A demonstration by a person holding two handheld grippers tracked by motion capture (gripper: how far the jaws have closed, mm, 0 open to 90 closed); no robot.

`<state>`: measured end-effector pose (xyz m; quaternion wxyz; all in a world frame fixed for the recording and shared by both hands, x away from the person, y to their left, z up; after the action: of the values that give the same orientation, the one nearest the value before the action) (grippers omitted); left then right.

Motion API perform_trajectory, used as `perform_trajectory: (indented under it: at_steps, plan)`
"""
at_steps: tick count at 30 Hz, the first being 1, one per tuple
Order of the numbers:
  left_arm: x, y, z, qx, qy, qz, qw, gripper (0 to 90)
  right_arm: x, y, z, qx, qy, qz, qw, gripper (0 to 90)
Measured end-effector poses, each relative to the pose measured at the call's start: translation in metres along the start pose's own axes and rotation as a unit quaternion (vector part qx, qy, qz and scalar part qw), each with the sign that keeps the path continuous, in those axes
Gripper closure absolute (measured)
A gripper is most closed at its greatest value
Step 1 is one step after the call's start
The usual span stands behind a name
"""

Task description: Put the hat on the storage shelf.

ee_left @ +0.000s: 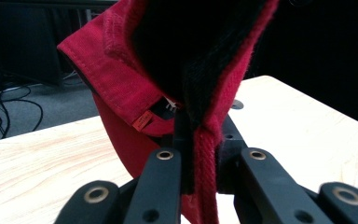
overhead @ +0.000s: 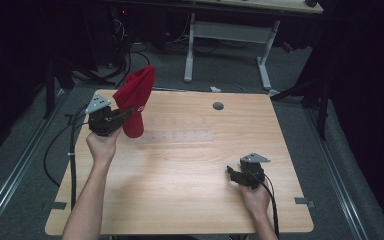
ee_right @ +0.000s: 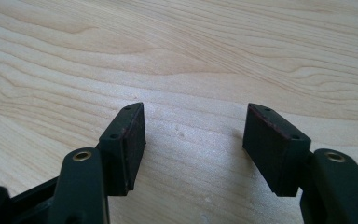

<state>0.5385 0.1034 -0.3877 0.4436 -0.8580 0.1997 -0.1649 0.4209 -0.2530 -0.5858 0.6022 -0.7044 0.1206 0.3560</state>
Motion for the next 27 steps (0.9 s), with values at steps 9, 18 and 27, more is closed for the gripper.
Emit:
perform_trajectory:
  at_steps: [9, 18, 27]
  plan:
    - [0.005, -0.004, 0.000, -0.001, 0.018, -0.011, 0.9998, 82.8, 0.000, 0.000, 0.001, 0.001, 0.000, 0.000, 1.0000, 39.5]
    - [0.016, 0.004, 0.003, 0.013, 0.018, -0.001, 0.9997, 82.7, -0.001, 0.000, 0.001, 0.000, 0.000, 0.000, 1.0000, 39.4]
    - [0.010, 0.012, 0.013, 0.016, 0.011, -0.005, 0.9998, 82.5, -0.001, 0.001, 0.001, 0.000, -0.001, 0.000, 1.0000, 38.8]
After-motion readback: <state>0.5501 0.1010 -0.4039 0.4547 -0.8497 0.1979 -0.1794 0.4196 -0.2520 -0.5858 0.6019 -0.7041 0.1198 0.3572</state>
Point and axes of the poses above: each handheld gripper's, and its own axes: x roughly forward along the jaws, y roughly out of its underside, z roughly to its left, the point moved 8 cm from there along x, roughly forward along the jaws, and after that the axes turned 3 degrees about -z, right-handed, at the moved point
